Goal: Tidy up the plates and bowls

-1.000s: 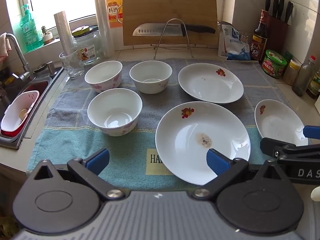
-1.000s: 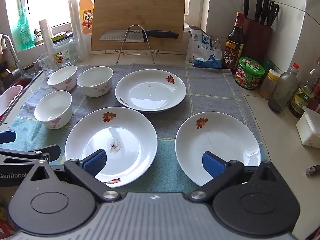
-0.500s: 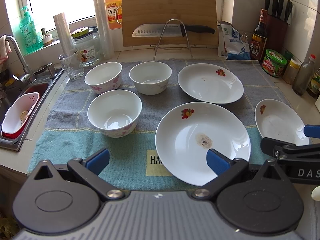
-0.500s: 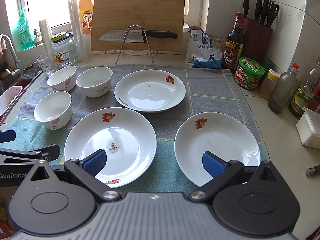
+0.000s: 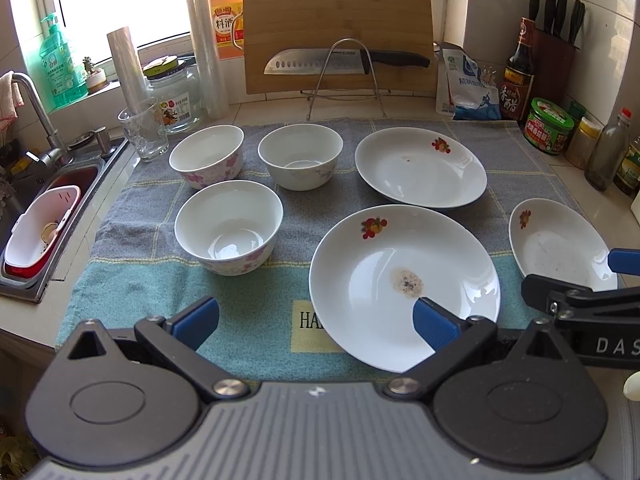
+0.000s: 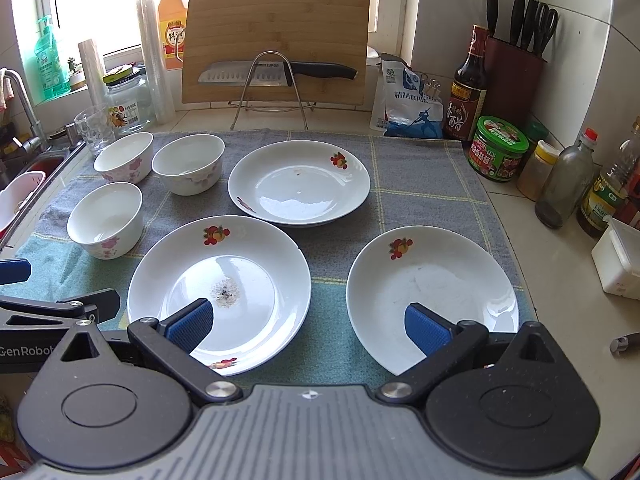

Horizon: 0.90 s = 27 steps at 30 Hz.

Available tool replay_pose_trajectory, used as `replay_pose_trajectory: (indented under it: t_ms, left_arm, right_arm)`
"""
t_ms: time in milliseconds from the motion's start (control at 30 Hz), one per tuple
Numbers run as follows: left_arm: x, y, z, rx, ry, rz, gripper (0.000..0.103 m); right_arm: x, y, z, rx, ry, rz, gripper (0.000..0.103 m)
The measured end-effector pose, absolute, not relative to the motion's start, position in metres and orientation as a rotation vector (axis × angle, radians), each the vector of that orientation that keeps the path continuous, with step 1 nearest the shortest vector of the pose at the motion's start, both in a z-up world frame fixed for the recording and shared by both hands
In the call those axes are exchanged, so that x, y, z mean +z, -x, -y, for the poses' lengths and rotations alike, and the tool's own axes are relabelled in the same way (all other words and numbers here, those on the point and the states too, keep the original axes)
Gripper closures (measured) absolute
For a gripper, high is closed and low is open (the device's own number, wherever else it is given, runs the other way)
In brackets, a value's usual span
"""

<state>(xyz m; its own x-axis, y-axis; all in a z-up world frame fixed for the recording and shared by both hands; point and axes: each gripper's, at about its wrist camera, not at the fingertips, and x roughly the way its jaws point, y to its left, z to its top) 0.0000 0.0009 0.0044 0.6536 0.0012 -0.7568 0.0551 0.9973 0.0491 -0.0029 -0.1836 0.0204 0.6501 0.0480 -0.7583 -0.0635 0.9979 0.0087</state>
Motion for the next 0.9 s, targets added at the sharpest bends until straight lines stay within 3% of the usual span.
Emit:
replay_pose_trajectory:
  t_ms: [900]
  left_arm:
    - [0.0067, 0.0017, 0.0, -0.03, -0.068, -0.858, 0.001]
  right_arm:
    - [0.0239, 0.0036, 0.1853, 0.063, 0.022, -0.855, 0.0]
